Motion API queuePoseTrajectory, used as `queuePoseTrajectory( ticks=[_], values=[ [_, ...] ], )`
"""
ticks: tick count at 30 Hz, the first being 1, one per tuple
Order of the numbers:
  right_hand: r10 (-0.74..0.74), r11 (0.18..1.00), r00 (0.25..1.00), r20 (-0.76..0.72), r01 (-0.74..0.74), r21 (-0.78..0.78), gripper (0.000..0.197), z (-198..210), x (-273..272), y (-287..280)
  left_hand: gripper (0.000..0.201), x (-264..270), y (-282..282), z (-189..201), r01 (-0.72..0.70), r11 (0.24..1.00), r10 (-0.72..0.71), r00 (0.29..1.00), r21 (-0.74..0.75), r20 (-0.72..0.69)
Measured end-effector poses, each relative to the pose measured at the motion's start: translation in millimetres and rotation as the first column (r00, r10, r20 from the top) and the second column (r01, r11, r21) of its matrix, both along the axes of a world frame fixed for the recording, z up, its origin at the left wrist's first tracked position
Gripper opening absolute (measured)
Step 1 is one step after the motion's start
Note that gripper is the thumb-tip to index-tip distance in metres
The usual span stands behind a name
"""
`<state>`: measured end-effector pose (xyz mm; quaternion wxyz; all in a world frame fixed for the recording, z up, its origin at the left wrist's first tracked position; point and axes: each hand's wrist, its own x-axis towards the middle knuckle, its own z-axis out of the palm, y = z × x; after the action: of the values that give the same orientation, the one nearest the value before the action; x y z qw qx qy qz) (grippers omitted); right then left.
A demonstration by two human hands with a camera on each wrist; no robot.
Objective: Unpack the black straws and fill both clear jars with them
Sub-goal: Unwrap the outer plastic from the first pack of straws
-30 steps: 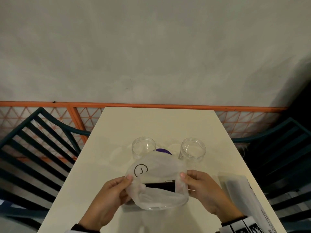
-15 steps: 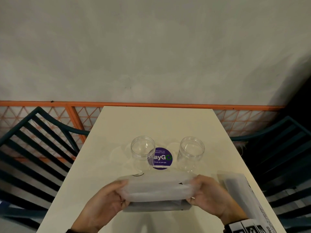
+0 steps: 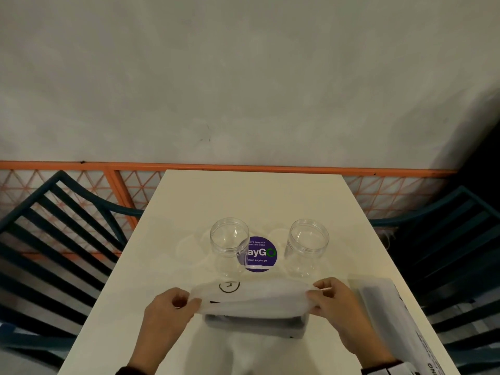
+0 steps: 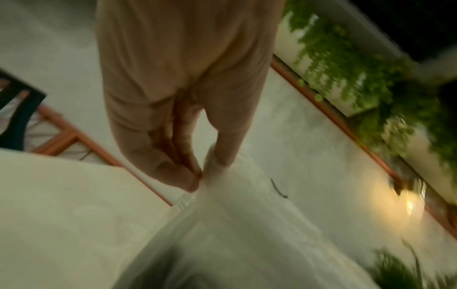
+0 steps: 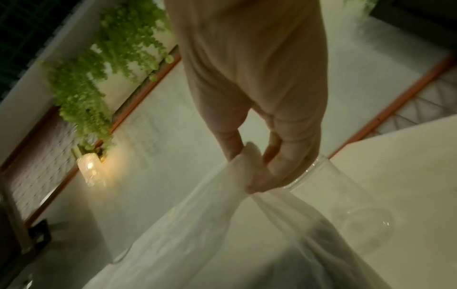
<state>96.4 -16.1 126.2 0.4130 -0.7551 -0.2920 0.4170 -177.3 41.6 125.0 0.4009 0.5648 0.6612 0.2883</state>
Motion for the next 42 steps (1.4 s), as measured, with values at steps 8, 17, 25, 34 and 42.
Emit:
queuePoseTrajectory(
  ticks=[8, 17, 25, 34, 42],
  values=[
    [0.065, 0.995, 0.8, -0.596, -0.094, -0.018, 0.016, 8, 3, 2, 0.031, -3, 3, 0, 0.077, 0.959, 0.057, 0.892, -0.274, 0.449],
    [-0.055, 0.995, 0.592, -0.804, -0.037, -0.095, 0.031, 17, 9, -3, 0.025, -11, 5, 2, 0.266, 0.789, 0.34, 0.563, -0.554, 0.753],
    [-0.197, 0.98, 0.604, -0.772, 0.113, -0.162, 0.01, 12, 15, -4, 0.044, 1, -9, 2, 0.25, 0.827, 0.189, 0.72, -0.504, 0.667],
    [-0.024, 0.993, 0.989, -0.144, 0.04, 0.111, 0.016, 20, -1, -1, 0.068, 3, -11, -4, 0.397, 0.86, -0.424, 0.906, -0.321, -0.016],
    [-0.068, 0.997, 0.997, -0.047, 0.07, 0.033, 0.02, 17, -12, 9, 0.074, 17, -20, -6, 0.36, 0.878, -0.439, 0.868, -0.316, -0.231]
  ],
)
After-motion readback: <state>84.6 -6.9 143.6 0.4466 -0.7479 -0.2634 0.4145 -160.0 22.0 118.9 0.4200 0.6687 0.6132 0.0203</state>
